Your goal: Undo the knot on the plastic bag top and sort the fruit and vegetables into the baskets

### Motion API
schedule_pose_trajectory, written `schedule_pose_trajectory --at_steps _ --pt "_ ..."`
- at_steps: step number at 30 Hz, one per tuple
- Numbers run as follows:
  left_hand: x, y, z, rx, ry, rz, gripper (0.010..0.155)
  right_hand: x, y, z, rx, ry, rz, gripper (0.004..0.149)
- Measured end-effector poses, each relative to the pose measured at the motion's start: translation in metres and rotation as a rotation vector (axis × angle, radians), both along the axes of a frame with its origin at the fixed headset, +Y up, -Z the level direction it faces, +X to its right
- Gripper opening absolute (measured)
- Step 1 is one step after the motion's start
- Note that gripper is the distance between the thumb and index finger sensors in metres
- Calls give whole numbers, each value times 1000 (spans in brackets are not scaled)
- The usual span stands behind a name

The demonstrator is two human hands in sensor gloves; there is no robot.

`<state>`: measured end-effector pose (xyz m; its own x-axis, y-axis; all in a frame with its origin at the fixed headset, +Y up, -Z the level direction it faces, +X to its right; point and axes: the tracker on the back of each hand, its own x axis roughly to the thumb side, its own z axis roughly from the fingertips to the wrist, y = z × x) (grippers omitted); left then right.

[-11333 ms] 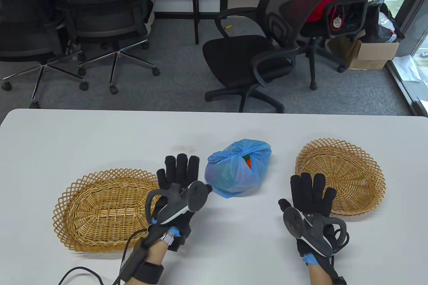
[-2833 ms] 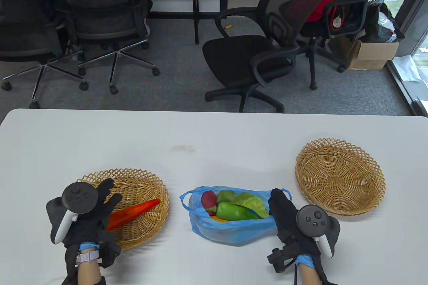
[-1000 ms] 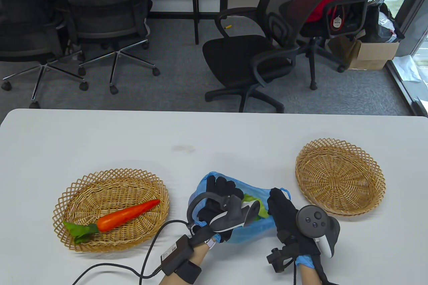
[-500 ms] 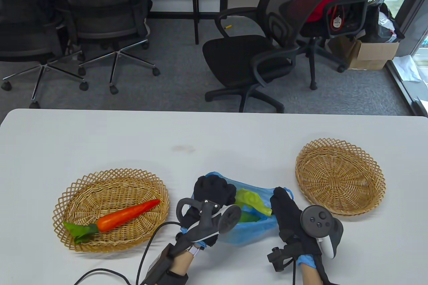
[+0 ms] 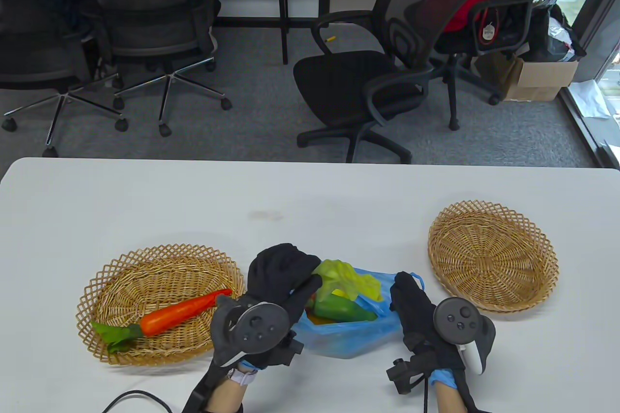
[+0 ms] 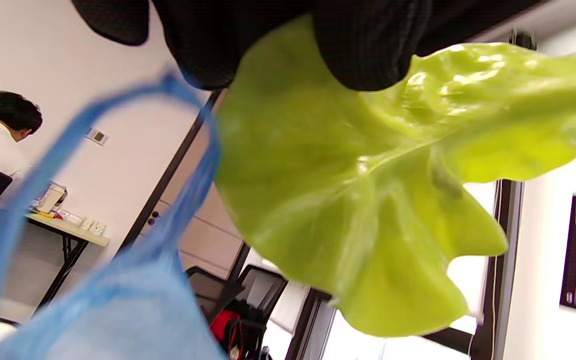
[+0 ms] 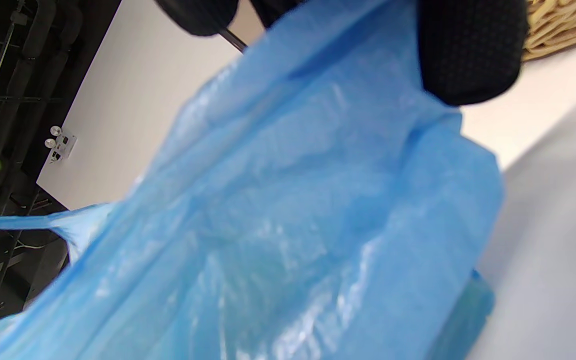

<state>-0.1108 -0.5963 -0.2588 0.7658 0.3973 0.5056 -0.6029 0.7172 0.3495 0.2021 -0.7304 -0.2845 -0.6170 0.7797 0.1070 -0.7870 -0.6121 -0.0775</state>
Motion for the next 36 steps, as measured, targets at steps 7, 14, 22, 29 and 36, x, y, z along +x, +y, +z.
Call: schedule_pose_trajectory --at_steps 7,14,22,29,36 --pt "-52 15 3 9 157 -15 36 0 0 0 -1 0 3 58" --pt "-105 4 -12 -124 385 -172 36 0 0 0 -3 -3 5 58" --pt "-144 -32 -34 -409 522 -343 36 -1 0 0 -3 -1 9 58" --pt "-149 -62 -51 -631 532 -486 36 -1 0 0 -1 0 6 58" --pt "-153 -81 -60 -812 505 -561 36 -1 0 0 0 1 6 58"
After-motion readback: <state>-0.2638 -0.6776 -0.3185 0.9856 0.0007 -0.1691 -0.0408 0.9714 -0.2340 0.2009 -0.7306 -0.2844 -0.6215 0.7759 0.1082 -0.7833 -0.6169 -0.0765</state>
